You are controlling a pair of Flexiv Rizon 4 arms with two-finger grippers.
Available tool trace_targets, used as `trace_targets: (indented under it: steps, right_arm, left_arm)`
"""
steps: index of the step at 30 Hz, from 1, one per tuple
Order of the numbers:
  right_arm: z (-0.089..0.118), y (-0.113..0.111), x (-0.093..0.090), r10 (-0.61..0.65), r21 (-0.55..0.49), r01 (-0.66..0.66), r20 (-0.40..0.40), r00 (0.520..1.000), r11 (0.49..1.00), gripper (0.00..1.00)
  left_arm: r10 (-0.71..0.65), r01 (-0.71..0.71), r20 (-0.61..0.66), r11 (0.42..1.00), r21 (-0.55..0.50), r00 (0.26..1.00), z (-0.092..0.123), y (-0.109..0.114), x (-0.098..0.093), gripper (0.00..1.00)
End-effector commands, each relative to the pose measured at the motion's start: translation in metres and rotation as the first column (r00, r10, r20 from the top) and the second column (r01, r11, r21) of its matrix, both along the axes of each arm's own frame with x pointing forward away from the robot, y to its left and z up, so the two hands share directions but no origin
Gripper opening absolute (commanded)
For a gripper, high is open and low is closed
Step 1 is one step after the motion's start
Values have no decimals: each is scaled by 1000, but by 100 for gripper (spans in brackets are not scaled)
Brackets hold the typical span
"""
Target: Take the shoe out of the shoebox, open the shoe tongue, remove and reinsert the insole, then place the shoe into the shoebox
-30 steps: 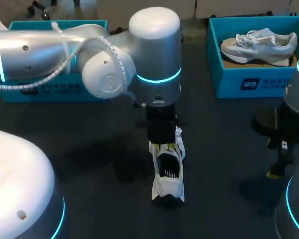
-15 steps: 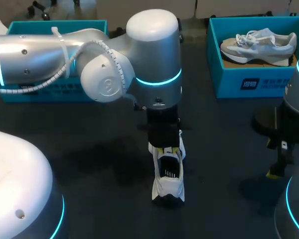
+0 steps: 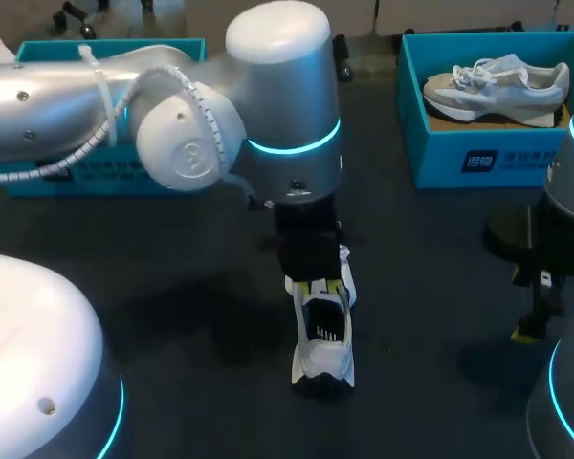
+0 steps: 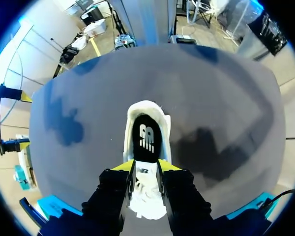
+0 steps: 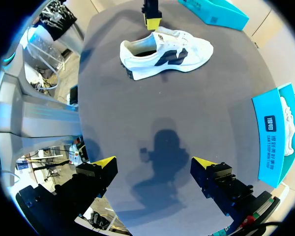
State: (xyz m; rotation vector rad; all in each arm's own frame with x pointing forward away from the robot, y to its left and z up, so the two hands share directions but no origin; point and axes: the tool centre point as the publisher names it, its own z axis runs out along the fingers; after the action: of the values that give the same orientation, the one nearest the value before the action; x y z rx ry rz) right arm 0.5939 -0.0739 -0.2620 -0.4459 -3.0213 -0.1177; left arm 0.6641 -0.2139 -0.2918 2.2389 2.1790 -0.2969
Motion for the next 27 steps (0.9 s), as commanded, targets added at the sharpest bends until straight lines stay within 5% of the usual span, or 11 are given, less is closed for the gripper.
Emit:
trace_targets:
  steps: [1, 5, 7, 13, 15, 27]
  right_arm:
    - [-1, 0, -1, 0, 0, 0, 1, 1000, 1000, 100]
    - [-1, 0, -1, 0, 0, 0, 1, 1000, 1000, 100]
    - [-1, 0, -1, 0, 0, 0, 1, 1000, 1000, 100]
    - [-1, 0, -1, 0, 0, 0, 1, 1000, 1000, 100]
    - [-1, 0, -1, 0, 0, 0, 1, 1000, 1000, 100]
    - [-1, 0, -1, 0, 0, 0, 1, 1000, 1000, 100]
  left_arm:
    - [24, -24, -22, 1000, 2, 999, 13, 10, -3, 27]
    - [54, -53, -51, 998, 21, 997, 22, 14, -6, 39]
    - [89, -87, -69, 995, 40, 994, 28, 15, -6, 100]
    - [179, -165, -125, 979, 117, 976, 43, 18, -9, 100]
    - [178, -170, -51, 976, 138, 983, 51, 18, -14, 100]
    - [178, -170, -51, 976, 138, 983, 51, 18, -14, 100]
